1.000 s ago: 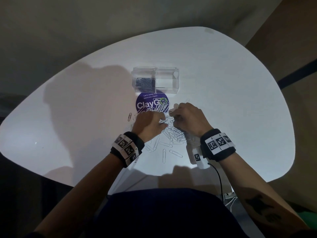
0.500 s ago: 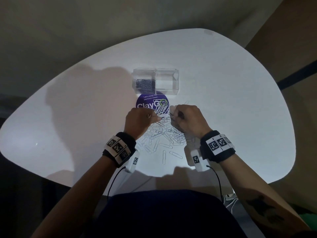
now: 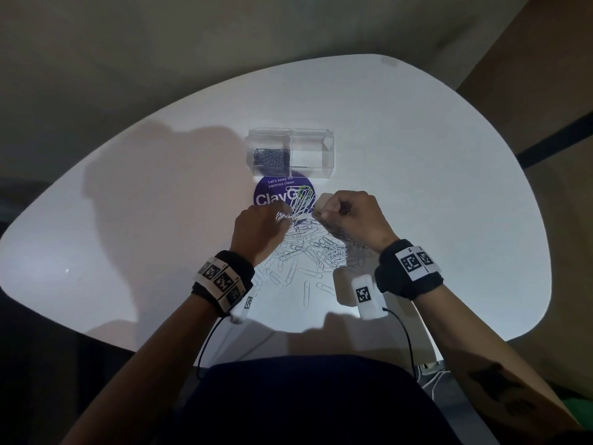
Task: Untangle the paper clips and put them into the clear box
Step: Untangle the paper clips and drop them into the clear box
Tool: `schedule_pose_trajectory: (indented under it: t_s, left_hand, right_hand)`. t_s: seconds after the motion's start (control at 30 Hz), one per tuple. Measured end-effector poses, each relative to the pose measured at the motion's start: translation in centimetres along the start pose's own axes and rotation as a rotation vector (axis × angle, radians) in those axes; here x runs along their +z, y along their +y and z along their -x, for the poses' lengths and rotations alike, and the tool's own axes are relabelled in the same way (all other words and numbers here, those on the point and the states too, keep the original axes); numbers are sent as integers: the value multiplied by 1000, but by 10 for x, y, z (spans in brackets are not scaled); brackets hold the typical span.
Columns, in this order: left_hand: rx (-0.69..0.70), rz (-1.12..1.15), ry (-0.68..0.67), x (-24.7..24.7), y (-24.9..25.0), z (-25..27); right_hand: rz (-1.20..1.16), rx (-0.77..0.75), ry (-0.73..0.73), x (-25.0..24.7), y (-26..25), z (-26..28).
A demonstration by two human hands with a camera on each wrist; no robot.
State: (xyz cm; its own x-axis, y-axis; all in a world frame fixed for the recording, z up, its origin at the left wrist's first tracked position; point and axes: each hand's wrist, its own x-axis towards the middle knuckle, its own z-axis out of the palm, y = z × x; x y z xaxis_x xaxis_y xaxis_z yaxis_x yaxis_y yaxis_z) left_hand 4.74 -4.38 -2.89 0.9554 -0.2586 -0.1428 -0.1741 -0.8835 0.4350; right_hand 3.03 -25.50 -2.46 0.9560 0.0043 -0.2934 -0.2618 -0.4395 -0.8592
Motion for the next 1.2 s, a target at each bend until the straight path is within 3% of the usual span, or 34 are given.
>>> schedule_pose_trajectory:
  t_s: [0.17,0.3,0.37,0.6,0.8,0.87,0.93,1.03,1.1,1.2]
  left_hand:
    - [47,-38,-125,5,2,-2]
    - [75,-52,-106,7,1,-3]
    - [99,-54,-79,7,2,-4]
    - [227,-31,-8,19,8,-3]
    - [136,-31,-72,22,15,-11]
    - [114,45,-123,16,14,-13]
    - [72,178,-163,8,11,-15]
    - [-135,656,-239,-3,4,-16]
    - [-252,1000,-282,-8,-2,-16]
    - [-311,1142,-335,-9,-3,-17]
  right_hand:
    - [-18,26,49,-2,0,-2]
    - [-77,107,34,-2,-4,-3]
    - [25,60,18,0,-4,-5]
    - [737,-182,-73,24,-1,-10]
    - [734,-127,-159,23,-3,-12]
    - [662,-123,-174,21,0,-13]
    - [427,-107,-84,18,3,-11]
    - [63,44,47,8,1,-7]
    - [-270,149,10,3,-2,-4]
    - [-569,180,-35,-1,-1,-2]
